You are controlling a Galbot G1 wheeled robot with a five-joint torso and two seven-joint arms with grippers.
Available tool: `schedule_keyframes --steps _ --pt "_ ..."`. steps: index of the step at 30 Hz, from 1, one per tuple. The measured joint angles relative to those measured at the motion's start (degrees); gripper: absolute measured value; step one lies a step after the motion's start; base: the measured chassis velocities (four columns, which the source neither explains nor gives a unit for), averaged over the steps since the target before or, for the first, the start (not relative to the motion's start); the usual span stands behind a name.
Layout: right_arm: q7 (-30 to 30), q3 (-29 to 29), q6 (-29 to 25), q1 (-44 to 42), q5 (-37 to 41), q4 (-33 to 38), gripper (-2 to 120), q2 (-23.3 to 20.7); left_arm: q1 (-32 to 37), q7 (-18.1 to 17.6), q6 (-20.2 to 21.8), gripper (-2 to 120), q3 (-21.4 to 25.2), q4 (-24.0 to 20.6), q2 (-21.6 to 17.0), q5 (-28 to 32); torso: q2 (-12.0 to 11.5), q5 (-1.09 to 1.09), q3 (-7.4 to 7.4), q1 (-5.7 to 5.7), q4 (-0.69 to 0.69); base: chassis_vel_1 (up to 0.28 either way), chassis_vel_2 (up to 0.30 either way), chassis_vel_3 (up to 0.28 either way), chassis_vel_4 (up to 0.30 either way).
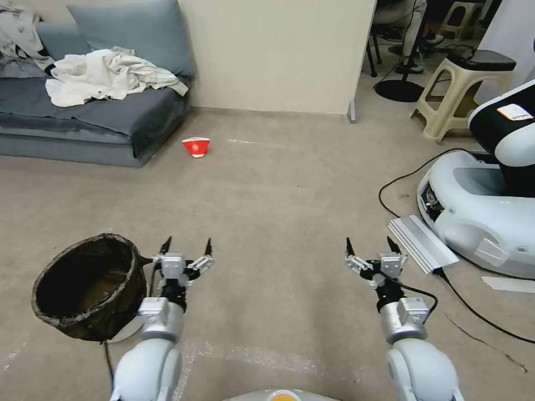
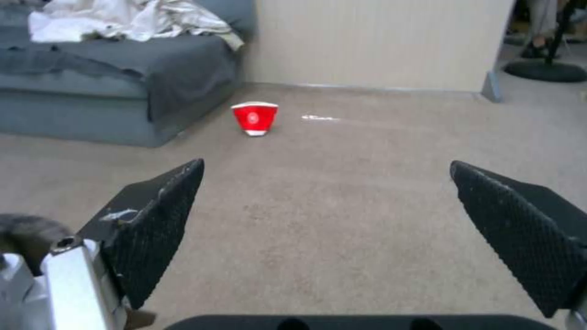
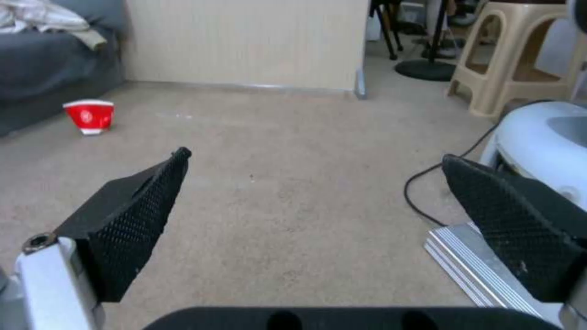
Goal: Pick up the trash can from the floor.
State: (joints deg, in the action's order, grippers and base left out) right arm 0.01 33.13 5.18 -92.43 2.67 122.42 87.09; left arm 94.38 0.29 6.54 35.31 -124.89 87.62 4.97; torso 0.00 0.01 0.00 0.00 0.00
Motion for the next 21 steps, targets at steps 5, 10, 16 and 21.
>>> schedule_keyframes --steps 5,10,16,21 --pt "0.0 1.2 2.5 -2.7 2.2 5.7 100 0.5 4.6 0.1 2.3 100 2.6 -6.6 0.9 2.3 0.0 0.00 0.00 0.00 0.00 0.000 0.000 0.000 0.000" --pt "-0.3 2.8 5.2 -6.0 5.7 11.9 100 1.1 8.7 0.1 1.7 100 5.4 -10.1 1.3 4.2 0.0 0.03 0.00 -0.01 0.02 0.000 0.000 0.000 0.000" --pt "-1.4 3.9 4.1 -7.6 9.5 13.8 100 0.3 9.2 0.3 -1.2 100 5.7 -8.1 0.9 4.5 0.0 -0.03 0.00 0.00 0.00 0.000 0.000 0.000 0.000" --pt "-1.4 3.9 3.8 -7.1 10.1 12.9 100 -0.3 8.8 0.3 -1.3 100 5.5 -7.6 1.0 4.3 0.0 0.00 0.00 0.00 0.00 0.000 0.000 0.000 0.000"
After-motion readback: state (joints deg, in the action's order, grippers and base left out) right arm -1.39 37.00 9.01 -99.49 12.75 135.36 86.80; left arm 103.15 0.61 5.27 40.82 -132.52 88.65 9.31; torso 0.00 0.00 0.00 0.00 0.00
